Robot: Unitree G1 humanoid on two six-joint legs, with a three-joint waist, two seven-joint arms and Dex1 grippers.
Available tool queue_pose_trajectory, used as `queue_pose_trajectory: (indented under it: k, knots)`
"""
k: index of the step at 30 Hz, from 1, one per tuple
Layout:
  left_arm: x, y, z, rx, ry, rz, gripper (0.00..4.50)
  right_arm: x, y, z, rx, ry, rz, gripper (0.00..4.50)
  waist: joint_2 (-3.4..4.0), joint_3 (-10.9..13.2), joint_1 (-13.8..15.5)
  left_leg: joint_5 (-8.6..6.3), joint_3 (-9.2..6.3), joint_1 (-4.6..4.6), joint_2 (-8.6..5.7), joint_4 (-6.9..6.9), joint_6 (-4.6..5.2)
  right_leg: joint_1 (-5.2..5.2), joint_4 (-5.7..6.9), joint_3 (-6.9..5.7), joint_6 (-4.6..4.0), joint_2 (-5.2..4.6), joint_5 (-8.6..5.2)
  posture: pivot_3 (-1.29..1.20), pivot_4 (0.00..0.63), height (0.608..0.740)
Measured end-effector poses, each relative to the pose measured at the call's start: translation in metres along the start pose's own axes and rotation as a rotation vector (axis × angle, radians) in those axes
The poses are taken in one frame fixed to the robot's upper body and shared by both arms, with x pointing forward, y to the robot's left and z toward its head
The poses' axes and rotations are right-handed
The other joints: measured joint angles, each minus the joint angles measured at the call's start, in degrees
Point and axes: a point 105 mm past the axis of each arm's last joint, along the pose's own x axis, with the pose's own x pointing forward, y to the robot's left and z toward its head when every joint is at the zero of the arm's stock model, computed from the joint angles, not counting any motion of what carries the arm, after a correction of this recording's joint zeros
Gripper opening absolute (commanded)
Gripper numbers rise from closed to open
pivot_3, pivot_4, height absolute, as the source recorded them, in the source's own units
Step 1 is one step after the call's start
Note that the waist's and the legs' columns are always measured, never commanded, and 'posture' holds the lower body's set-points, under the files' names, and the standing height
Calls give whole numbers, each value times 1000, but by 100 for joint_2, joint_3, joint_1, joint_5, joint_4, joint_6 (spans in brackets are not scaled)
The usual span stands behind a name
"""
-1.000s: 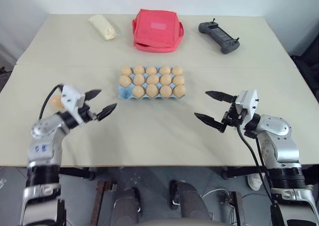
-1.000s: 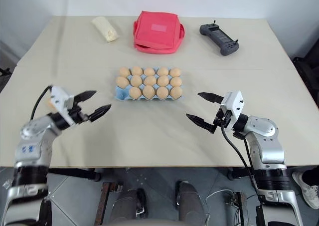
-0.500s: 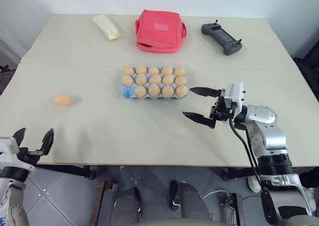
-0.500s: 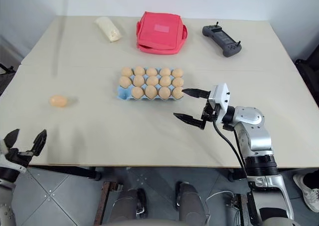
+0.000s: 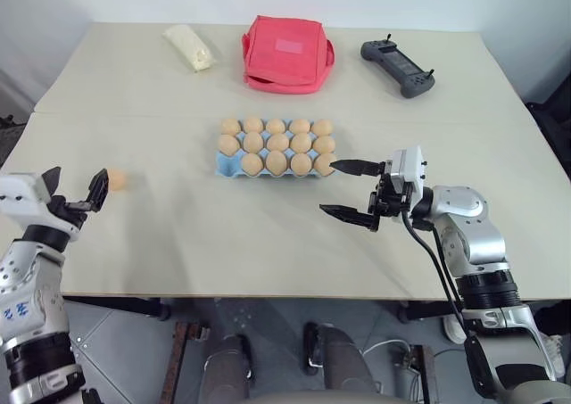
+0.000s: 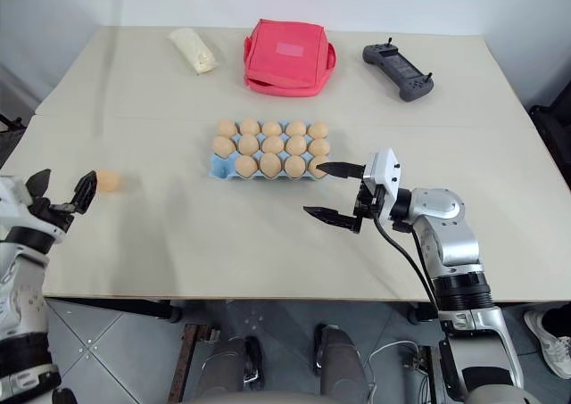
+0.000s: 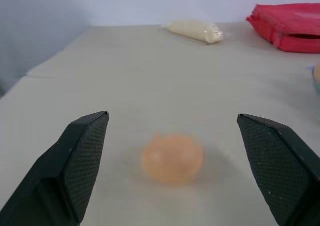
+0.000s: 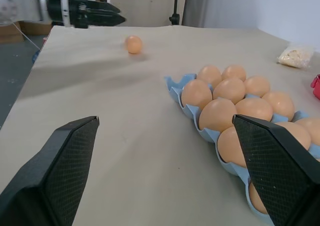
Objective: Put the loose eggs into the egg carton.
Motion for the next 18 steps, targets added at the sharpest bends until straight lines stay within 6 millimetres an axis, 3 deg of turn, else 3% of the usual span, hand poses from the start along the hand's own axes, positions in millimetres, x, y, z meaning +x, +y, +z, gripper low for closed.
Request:
queue_pose_trajectory:
  k: [4, 14, 18]
  knots:
    - [25, 4, -11, -6, 68, 12, 4348, 2, 0, 2, -6, -2, -7, 4500, -1, 0, 18, -2, 7, -3, 2, 0, -4, -3, 3, -9, -1, 5, -1, 0, 150, 740]
    - [41, 0, -44, -48, 158, -1, 4348, 2, 2, 1, 4, 2, -24, 4500, -2, 0, 30, -4, 26, -3, 3, 6, -2, -2, 2, -13, -1, 3, -1, 0, 150, 740]
    - [43, -5, -49, -43, 171, -31, 3243, 2, 3, 0, 5, 3, -26, 4500, -2, 0, 13, -3, 27, -3, 4, 6, -2, -3, 2, -11, -1, 3, -1, 0, 150, 740]
